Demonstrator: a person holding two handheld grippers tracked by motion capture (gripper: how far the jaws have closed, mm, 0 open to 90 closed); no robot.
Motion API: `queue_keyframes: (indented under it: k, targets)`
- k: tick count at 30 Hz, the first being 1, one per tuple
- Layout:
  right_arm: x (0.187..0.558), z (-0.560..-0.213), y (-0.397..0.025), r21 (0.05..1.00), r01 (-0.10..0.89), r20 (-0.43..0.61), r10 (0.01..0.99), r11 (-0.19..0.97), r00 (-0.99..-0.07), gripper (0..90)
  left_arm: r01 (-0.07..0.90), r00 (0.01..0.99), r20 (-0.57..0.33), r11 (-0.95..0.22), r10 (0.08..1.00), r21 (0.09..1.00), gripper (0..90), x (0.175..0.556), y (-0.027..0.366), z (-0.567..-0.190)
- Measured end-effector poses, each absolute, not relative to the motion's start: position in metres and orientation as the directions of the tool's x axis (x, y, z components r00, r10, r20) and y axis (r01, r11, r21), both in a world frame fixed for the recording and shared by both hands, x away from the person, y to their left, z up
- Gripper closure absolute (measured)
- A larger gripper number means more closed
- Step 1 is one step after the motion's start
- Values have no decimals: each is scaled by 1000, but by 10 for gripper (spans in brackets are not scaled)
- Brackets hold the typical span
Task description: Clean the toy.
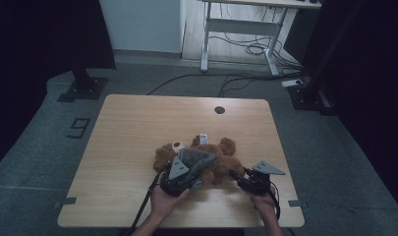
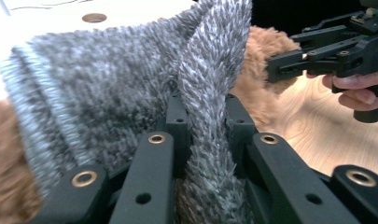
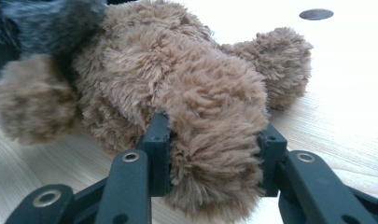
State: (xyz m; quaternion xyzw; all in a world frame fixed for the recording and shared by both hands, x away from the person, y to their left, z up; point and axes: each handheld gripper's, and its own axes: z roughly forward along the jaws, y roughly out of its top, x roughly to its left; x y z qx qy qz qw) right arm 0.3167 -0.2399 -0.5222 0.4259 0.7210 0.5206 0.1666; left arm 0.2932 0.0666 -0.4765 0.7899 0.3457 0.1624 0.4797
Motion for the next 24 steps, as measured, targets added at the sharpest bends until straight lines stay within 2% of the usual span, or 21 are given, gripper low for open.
queue_keyframes:
  k: [14, 24]
  targets:
    - [317, -523, -241, 893, 440, 208, 785, 91, -583, 586, 433, 624, -122, -211, 772, 876, 760, 285, 132, -484]
    - [317, -524, -241, 894, 437, 204, 785, 93, -584, 585, 459, 546, -116, -180, 830, 870, 759, 280, 175, -489]
